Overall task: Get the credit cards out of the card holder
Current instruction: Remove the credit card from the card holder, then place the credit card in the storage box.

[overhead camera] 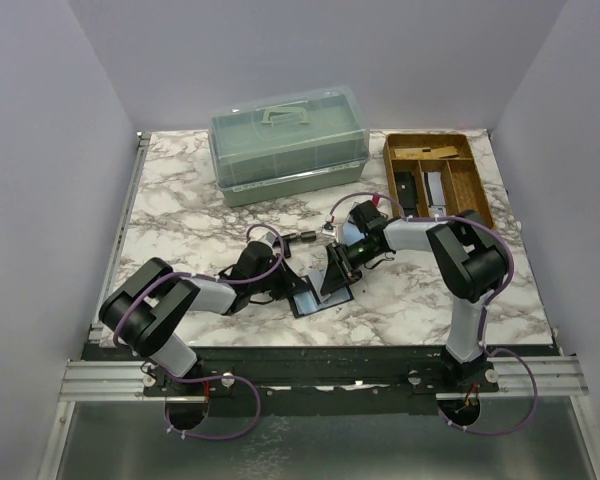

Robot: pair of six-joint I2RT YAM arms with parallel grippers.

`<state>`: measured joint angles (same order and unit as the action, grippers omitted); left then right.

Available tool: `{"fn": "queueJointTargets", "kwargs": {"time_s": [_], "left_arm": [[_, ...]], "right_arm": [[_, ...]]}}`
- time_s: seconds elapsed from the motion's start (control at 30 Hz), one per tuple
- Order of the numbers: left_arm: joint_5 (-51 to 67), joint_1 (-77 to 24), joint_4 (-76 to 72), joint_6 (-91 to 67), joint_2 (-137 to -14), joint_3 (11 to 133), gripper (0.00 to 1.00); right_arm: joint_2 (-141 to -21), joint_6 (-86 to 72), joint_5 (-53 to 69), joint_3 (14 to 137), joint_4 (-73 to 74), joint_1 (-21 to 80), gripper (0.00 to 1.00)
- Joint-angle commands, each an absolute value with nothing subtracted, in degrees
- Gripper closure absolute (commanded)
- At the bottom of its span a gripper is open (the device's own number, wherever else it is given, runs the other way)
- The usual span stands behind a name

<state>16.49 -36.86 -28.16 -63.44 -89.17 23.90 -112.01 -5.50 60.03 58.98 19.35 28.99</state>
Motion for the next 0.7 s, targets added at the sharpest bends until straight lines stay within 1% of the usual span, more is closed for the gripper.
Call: {"fn": "queueJointTargets", "kwargs": {"time_s": [0.0,0.07,0.1,0.13,0.23,0.4,0.57,0.67], "left_arm": [[16.12,-38.38,-24.97,-63.01,-92.28,23.35,0.96],[16.06,-38.33,-25.13,-63.02,-92.39,23.45,0.96],[15.77,-38.4,-25.14,-63.06,-92.19,23.29,0.94],[15.29,-38.38,-25.14,-63.09,-91.64,23.03,0.93],[13.74,-38.11,-24.94,-63.67,-88.91,21.55,0.88],[11.62,-37.19,-23.45,-63.18,-81.12,18.68,0.77],[8.75,-36.57,-19.3,-60.85,-73.3,17.43,0.59],[8.42,-36.24,-18.21,-59.71,-70.22,17.1,0.55]], "right_arm": [[-113.41,-5.61,53.38,58.22,18.51,29.44,0.7],[-113.33,-5.4,51.87,58.17,18.65,29.33,0.85],[-113.04,-4.88,51.21,58.25,18.9,29.35,0.9],[-112.53,-4.06,50.48,58.5,19.23,29.36,0.94],[-110.31,-1.78,49.15,58.95,20.01,29.15,0.99],[-107.8,5.65,54.06,60.4,23.68,28.26,1.0],[-107.59,11.53,59.55,62.06,27.91,27.65,1.0],[-107.75,15.63,66.81,63.17,31.33,27.56,1.0]]}}
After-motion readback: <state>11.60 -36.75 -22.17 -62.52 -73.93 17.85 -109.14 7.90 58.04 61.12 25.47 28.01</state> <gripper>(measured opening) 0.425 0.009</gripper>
